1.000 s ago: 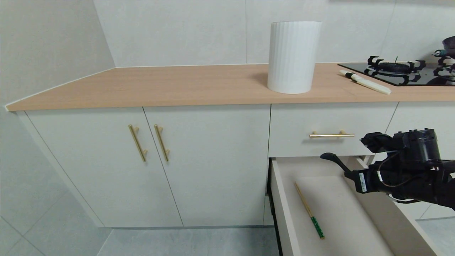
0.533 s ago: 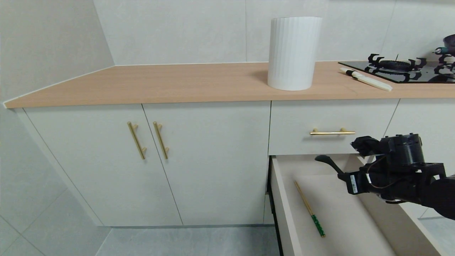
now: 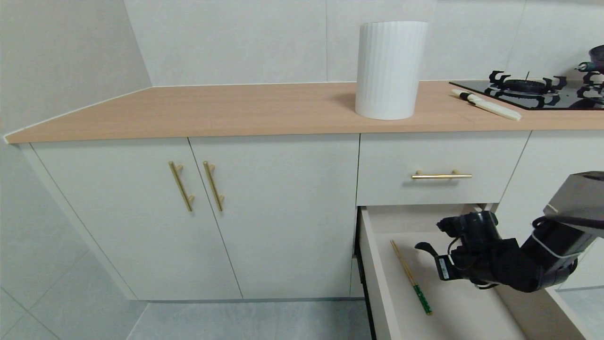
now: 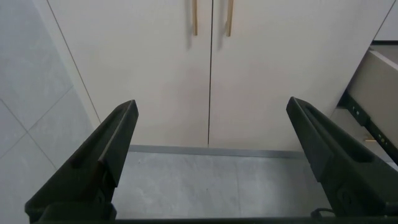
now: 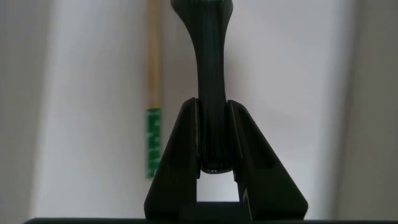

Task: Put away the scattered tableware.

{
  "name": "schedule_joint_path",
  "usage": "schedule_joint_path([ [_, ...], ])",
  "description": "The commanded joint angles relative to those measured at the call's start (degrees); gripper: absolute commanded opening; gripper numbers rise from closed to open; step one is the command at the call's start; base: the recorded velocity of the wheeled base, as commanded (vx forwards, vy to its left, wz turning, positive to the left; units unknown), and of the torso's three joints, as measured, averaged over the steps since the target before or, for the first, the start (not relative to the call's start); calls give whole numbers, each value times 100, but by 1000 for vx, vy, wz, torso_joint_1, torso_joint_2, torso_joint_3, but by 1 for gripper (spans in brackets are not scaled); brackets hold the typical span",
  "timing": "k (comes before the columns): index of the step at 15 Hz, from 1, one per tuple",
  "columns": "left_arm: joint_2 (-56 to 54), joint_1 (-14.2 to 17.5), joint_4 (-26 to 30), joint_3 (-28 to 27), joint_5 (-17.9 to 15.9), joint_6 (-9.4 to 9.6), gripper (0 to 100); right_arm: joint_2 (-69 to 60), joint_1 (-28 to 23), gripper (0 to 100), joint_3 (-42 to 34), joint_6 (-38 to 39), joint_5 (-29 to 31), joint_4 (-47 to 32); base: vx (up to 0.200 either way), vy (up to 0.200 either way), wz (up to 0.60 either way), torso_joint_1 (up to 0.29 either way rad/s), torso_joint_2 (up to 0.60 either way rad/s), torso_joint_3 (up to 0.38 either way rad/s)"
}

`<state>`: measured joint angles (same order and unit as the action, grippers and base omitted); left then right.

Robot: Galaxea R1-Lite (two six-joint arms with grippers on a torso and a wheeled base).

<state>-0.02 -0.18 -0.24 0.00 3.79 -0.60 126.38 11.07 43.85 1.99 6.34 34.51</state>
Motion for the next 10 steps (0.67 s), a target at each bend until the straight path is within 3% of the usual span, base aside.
schedule_joint_path([
  [1, 2, 1, -2, 0, -1, -2, 100, 581, -79, 0, 141, 3, 34, -6, 0, 0, 0, 0, 0, 0],
  [10, 2, 1, -2, 0, -1, -2, 100, 897, -140, 0, 264, 12, 227, 135, 0, 0, 0, 0, 0, 0],
])
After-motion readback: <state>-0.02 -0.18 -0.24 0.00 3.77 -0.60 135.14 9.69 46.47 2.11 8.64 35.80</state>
